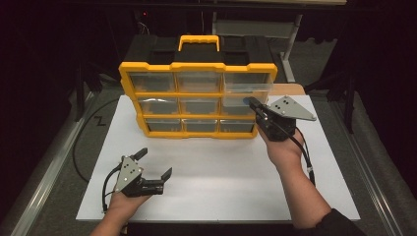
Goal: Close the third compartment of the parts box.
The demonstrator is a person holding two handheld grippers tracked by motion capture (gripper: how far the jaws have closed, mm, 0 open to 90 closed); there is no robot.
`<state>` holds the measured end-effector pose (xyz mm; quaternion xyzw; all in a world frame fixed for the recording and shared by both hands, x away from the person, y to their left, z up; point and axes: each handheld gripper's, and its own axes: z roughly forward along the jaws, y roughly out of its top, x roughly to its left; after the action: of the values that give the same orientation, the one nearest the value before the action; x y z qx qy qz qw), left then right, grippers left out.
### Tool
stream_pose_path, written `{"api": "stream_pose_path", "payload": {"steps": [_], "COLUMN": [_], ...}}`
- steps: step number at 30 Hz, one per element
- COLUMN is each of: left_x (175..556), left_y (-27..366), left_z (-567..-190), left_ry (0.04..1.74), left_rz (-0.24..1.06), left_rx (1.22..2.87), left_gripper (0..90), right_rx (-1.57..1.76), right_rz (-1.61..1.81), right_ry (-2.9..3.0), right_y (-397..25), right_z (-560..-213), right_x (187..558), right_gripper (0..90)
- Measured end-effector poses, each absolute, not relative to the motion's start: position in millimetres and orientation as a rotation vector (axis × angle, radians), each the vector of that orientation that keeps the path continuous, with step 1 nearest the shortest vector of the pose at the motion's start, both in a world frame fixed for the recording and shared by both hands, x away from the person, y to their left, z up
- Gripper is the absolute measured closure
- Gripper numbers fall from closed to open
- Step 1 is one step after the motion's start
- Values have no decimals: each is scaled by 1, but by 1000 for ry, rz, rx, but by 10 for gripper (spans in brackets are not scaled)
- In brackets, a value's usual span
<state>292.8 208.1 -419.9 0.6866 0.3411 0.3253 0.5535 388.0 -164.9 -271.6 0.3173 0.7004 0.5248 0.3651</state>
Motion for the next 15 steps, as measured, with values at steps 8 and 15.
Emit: {"api": "stream_pose_path", "payload": {"steps": [8, 15], "left_x": [293, 292], "left_y": [208, 208], "left_z": [-420, -420], "left_ry": [803, 799], "left_rz": [766, 768], "left_rx": [1625, 1622], "left_gripper": [3, 3], "right_rx": [829, 837], "right_rz": [1332, 1321], "right_ry": [1793, 1786], "right_y": [-163, -161], "right_z": [-270, -269], "right_x": [397, 404], "right_gripper": [900, 900]}}
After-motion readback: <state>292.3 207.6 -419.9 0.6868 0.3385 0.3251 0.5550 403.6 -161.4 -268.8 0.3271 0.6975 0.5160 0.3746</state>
